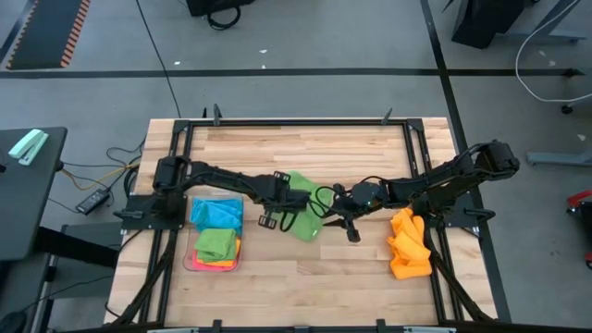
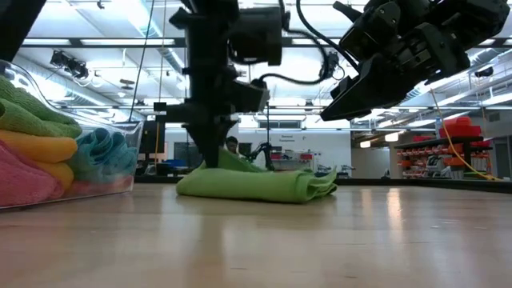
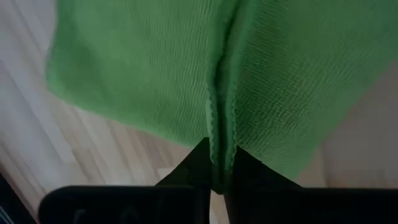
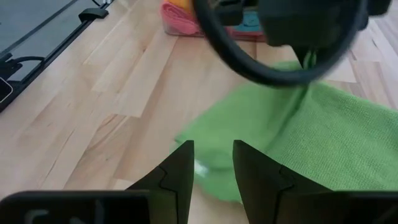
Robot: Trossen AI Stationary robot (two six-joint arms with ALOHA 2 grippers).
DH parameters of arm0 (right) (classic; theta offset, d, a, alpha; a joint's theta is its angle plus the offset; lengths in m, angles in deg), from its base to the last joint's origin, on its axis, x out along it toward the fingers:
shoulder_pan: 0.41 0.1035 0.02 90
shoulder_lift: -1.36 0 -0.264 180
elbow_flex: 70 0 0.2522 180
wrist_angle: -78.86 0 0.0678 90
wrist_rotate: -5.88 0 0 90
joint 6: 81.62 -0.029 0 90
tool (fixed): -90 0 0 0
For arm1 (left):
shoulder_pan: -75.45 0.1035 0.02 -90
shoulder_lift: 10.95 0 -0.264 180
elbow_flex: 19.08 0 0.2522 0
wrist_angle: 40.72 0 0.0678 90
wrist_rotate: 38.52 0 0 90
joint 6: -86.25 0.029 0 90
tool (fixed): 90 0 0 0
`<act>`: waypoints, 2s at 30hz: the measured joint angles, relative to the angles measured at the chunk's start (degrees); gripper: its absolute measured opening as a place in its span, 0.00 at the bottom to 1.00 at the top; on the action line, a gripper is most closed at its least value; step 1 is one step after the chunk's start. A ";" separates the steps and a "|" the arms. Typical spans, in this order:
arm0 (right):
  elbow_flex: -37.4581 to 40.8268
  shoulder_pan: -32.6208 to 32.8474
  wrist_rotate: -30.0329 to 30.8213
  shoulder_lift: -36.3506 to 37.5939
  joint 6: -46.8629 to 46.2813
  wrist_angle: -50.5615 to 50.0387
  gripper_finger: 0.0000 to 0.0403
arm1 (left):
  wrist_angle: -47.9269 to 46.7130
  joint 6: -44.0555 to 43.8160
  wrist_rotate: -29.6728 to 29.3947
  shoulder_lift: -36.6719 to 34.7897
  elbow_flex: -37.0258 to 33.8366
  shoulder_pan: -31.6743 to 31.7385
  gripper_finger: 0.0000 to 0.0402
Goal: Fold microfiber towels
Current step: Fold the green microfiber cloth
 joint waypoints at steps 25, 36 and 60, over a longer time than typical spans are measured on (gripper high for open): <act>0.02 -0.02 -0.13 0.00 0.22 0.09 0.30 | -2.81 -0.47 -2.25 0.14 1.00 1.61 0.62; 0.02 -0.02 8.50 0.00 1.05 -0.98 0.30 | -2.49 -5.96 0.09 0.07 4.34 -1.13 0.62; 0.03 1.77 5.50 -0.43 1.95 -0.62 0.30 | 8.03 -19.78 10.11 0.11 -6.95 -2.15 0.35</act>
